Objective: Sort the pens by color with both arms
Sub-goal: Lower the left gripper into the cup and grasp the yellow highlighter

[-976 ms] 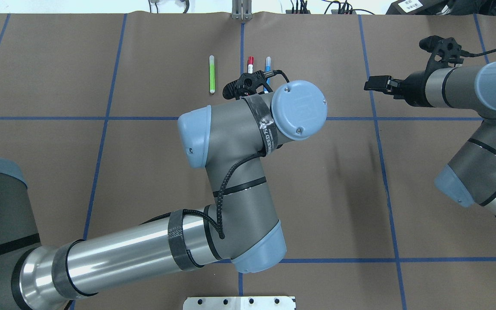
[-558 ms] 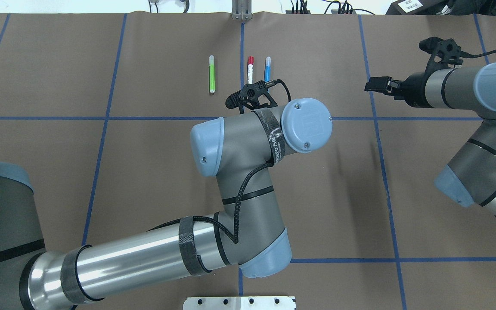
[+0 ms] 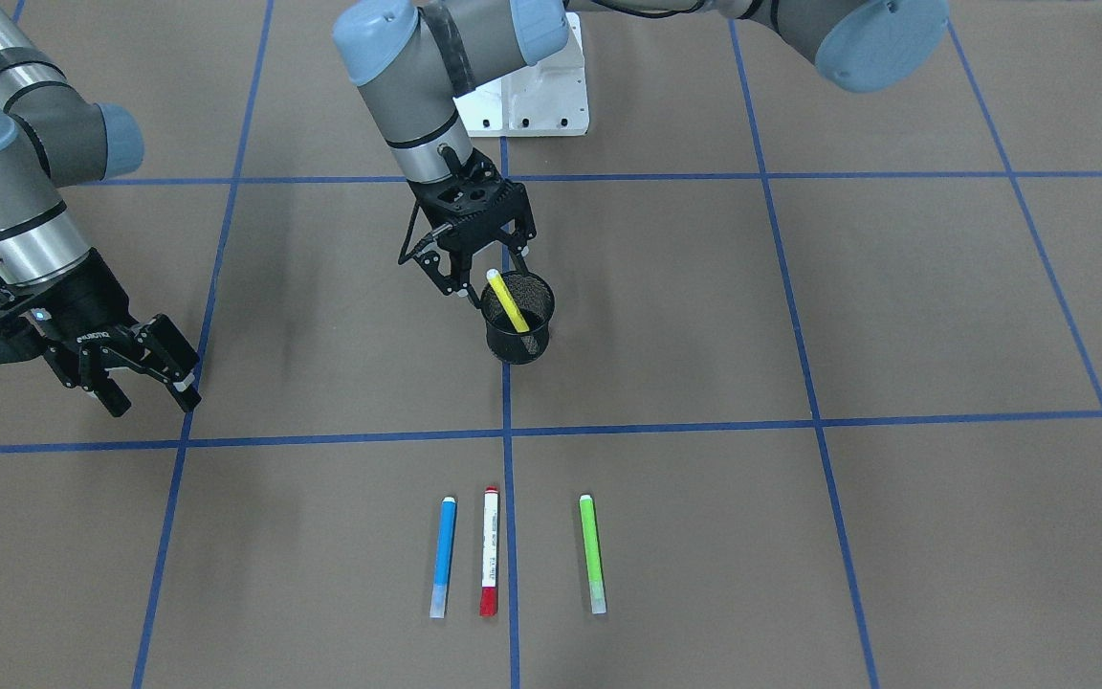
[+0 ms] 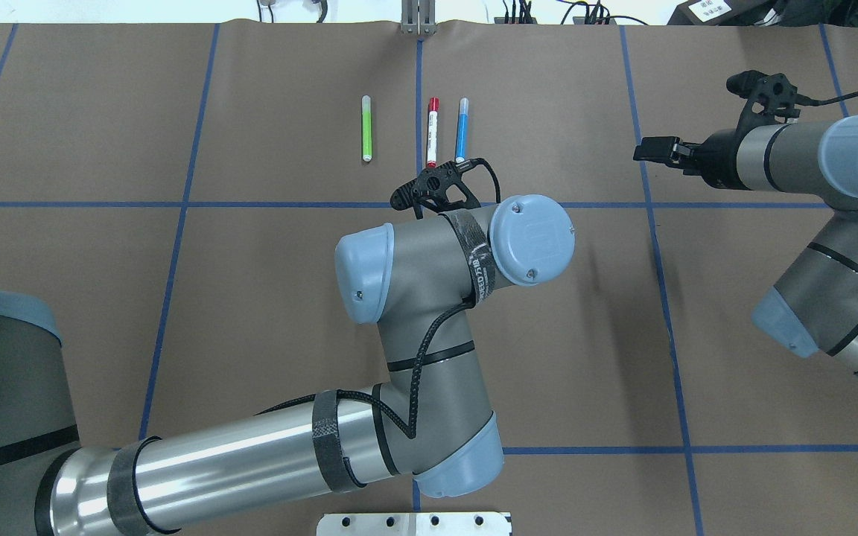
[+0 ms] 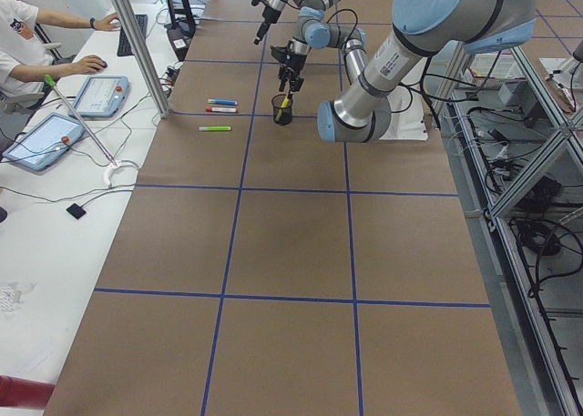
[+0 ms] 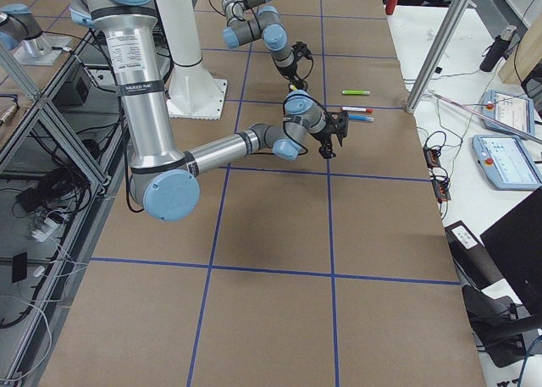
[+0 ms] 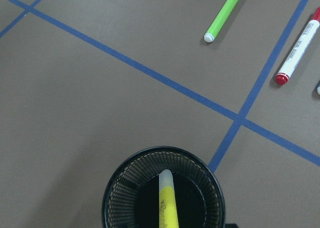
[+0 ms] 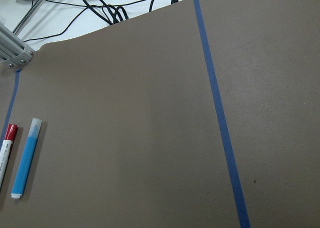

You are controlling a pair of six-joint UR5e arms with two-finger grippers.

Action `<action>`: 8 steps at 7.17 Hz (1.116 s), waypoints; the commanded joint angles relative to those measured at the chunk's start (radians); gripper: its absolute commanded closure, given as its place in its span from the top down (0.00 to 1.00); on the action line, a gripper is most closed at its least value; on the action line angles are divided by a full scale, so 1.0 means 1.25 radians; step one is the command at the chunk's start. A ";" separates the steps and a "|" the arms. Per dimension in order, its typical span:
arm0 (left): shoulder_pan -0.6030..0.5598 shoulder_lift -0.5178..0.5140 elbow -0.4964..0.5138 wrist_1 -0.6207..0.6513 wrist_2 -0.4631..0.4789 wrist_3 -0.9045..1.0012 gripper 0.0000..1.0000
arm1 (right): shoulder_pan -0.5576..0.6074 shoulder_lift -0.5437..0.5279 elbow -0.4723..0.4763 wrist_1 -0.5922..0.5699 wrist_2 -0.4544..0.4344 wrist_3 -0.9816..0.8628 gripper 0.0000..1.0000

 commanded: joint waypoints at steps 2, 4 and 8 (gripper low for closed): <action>0.000 0.012 -0.006 0.000 -0.001 0.001 0.64 | -0.001 0.000 -0.014 0.013 0.000 0.001 0.99; 0.000 0.016 -0.008 0.002 -0.001 0.001 0.61 | -0.001 -0.001 -0.014 0.013 0.000 0.001 0.99; 0.003 0.014 -0.018 0.004 -0.003 -0.001 0.57 | -0.001 -0.001 -0.012 0.013 -0.001 0.002 0.99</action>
